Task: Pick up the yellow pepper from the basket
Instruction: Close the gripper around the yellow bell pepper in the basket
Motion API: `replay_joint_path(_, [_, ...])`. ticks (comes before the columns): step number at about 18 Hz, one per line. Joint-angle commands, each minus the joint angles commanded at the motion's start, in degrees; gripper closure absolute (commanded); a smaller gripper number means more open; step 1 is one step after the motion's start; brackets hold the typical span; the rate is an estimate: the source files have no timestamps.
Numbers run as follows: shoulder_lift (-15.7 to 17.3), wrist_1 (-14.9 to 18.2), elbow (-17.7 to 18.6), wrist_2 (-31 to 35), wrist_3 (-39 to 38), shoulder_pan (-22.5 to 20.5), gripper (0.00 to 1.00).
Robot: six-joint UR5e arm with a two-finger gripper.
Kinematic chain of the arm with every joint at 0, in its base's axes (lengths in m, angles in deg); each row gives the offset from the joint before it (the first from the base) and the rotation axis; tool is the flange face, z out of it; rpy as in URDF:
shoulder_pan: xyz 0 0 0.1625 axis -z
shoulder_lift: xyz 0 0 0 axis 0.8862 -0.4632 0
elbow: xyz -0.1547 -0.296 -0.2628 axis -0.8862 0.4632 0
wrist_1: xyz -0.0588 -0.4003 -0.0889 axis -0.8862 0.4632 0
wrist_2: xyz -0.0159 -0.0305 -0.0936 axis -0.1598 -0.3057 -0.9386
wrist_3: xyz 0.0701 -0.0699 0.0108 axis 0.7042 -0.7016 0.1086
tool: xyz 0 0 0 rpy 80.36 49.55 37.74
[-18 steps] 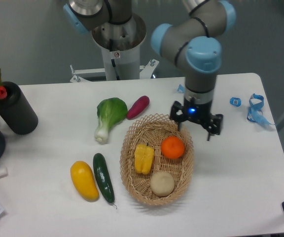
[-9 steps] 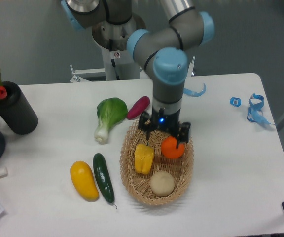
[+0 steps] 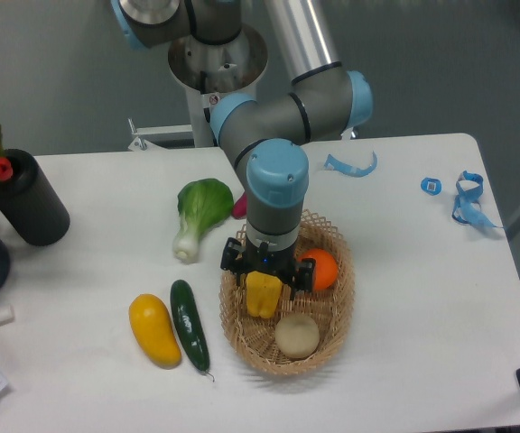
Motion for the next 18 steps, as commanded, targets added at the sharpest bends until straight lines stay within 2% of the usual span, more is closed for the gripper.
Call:
replay_joint_path(6, [-2.0,0.0,-1.8,2.4,-0.7,0.7,0.0])
replay_joint_path(18, [-5.2,-0.2,-2.4,5.5,-0.7,1.9,0.0])
